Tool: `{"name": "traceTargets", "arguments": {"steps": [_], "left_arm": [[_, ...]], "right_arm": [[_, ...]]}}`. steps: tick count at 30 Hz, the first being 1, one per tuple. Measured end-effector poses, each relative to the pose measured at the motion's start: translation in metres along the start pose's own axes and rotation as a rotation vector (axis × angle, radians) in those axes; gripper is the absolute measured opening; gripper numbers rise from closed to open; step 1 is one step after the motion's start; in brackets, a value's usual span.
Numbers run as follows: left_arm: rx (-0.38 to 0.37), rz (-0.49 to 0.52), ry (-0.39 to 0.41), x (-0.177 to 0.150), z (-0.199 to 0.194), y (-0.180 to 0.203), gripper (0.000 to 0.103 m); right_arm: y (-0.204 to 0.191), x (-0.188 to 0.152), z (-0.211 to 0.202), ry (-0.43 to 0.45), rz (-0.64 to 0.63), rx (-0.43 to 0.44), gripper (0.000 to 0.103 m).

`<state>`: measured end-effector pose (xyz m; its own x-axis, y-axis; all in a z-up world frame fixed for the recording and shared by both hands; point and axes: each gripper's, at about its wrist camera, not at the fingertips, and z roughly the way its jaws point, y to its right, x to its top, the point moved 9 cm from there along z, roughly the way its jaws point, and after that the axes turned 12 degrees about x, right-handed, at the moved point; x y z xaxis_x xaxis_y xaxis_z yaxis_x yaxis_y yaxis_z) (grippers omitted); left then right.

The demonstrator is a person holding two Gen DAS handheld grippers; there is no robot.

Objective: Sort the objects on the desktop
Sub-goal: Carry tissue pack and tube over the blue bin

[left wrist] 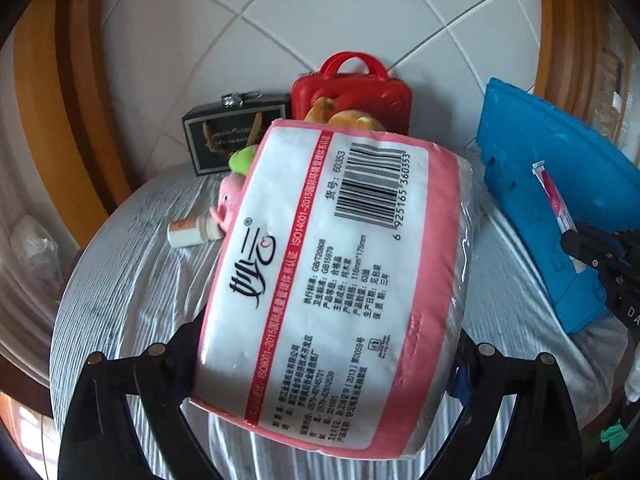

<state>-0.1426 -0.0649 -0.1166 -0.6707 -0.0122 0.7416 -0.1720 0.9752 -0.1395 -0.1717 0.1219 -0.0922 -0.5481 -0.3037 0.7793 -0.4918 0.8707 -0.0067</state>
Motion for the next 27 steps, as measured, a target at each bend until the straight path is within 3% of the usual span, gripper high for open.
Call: {"name": "traceTargets", "arguments": {"steps": [9,15,22,27], "left_arm": [[-0.108,0.040,0.223,0.083,-0.080,0.131,0.094],[-0.190,0.089,0.337,0.133,-0.131,0.244,0.094],[-0.270,0.163,0.363,0.154,-0.164,0.383,0.094],[-0.298,0.228,0.313,0.146,-0.164,0.463,0.094]], "right_arm": [[0.101,0.028,-0.109,0.206,0.008,-0.164,0.017],[0.193,0.025,-0.166,0.264,0.048,-0.286,0.017],[0.303,-0.008,-0.206,0.255,0.141,-0.383,0.017],[0.365,-0.039,-0.218,0.186,0.192,-0.429,0.017]]}}
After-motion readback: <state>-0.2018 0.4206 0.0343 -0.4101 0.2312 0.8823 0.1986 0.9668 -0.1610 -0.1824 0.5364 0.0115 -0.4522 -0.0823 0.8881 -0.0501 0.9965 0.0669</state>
